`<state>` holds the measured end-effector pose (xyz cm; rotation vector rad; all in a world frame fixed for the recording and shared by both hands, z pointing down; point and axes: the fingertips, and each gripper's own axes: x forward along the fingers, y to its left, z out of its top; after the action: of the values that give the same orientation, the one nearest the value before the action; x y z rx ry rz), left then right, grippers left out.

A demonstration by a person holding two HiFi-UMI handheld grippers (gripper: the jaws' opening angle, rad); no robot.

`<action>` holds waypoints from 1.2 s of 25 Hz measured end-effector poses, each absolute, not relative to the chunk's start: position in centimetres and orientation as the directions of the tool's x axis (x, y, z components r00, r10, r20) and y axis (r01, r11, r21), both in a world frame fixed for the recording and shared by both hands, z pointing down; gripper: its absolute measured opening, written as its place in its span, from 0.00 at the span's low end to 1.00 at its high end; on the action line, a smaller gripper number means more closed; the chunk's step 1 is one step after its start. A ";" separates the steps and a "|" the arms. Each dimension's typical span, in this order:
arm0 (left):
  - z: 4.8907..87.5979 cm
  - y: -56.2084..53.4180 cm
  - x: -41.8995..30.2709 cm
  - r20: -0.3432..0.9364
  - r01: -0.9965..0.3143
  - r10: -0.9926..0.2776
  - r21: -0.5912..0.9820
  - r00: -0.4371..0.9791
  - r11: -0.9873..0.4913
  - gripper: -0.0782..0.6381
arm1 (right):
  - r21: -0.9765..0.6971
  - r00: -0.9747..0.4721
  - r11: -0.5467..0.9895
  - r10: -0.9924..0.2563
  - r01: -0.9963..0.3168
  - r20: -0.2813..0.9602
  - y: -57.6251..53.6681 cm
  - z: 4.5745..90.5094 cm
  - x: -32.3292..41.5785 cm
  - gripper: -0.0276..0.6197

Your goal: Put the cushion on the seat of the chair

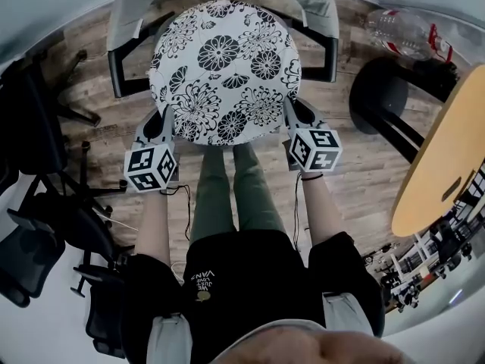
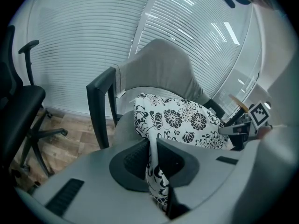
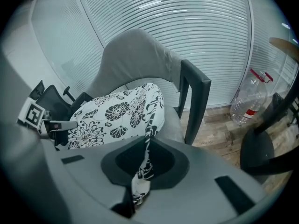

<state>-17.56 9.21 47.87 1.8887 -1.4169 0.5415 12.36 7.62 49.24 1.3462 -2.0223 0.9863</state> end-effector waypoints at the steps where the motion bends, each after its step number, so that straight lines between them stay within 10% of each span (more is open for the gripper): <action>1: 47.9 9.2 -17.6 0.691 -0.946 -0.651 0.285 0.313 -0.153 0.16 | -0.286 -0.375 0.243 -0.552 -0.927 0.745 7.6 49.2 12.3 0.09; 30: 49.2 9.0 -18.0 0.714 -0.948 -0.628 0.283 0.310 -0.145 0.16 | -0.264 -0.345 0.225 -0.533 -0.938 0.773 7.6 50.8 12.7 0.09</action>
<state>-17.96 9.02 49.24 1.8642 -1.4022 0.5687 12.67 7.55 50.77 1.3497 -1.9695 0.9901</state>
